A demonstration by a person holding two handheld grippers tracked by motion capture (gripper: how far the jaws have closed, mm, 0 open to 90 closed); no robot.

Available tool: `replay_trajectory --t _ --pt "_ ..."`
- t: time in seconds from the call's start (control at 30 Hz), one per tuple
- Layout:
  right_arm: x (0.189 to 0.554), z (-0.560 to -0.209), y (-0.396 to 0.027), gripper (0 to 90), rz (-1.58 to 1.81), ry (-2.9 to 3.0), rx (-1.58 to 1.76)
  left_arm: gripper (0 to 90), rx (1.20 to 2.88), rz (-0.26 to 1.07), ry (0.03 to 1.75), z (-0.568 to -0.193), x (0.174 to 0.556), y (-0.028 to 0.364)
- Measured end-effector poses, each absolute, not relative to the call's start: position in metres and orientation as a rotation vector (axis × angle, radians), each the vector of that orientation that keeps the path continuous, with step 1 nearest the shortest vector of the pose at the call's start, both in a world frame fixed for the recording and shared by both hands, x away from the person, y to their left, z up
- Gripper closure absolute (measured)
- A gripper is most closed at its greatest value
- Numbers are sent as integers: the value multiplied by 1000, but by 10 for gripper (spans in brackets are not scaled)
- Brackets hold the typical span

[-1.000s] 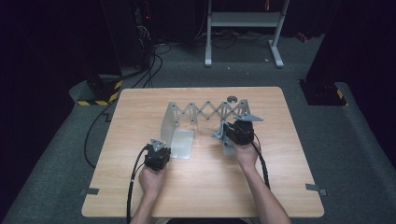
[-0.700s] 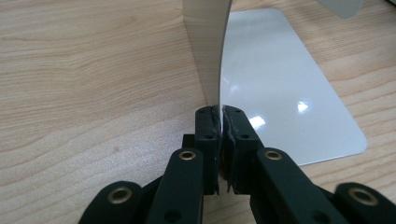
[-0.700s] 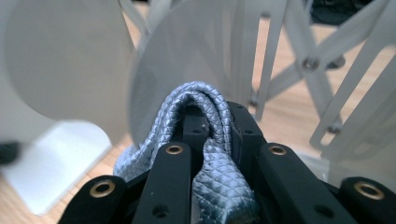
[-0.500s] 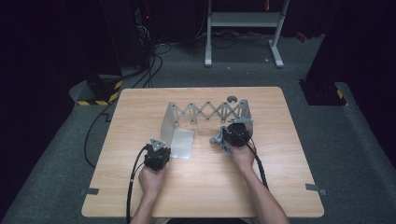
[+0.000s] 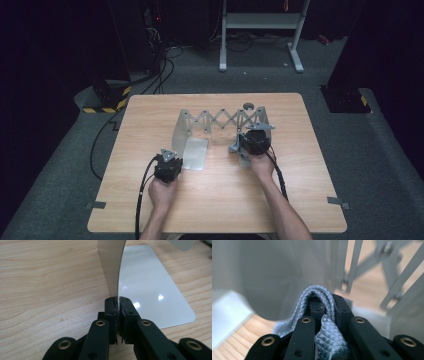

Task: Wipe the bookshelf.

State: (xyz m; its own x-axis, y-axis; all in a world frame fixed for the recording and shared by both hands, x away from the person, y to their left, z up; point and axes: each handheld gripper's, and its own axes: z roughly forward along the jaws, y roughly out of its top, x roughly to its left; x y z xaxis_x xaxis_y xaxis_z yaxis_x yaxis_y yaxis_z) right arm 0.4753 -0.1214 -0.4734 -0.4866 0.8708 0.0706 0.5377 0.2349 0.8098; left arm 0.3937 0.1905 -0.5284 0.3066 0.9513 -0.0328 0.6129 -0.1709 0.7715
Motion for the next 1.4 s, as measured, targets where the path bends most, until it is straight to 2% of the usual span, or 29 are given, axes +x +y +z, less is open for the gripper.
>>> replay_trajectory --t 0.23,0.73,0.87,1.4 --pt "465 -440 -124 810 1242 2037 1224 847 1882 620 1391 -528 394 190" --pt "456 -423 -125 809 1309 2003 1184 847 1885 622 1388 -528 394 190" --pt "456 -429 -124 808 1284 2023 1183 846 1883 618 1388 -528 394 191" --pt "481 -492 -114 806 1059 2147 1290 847 1879 616 1389 -529 394 191"
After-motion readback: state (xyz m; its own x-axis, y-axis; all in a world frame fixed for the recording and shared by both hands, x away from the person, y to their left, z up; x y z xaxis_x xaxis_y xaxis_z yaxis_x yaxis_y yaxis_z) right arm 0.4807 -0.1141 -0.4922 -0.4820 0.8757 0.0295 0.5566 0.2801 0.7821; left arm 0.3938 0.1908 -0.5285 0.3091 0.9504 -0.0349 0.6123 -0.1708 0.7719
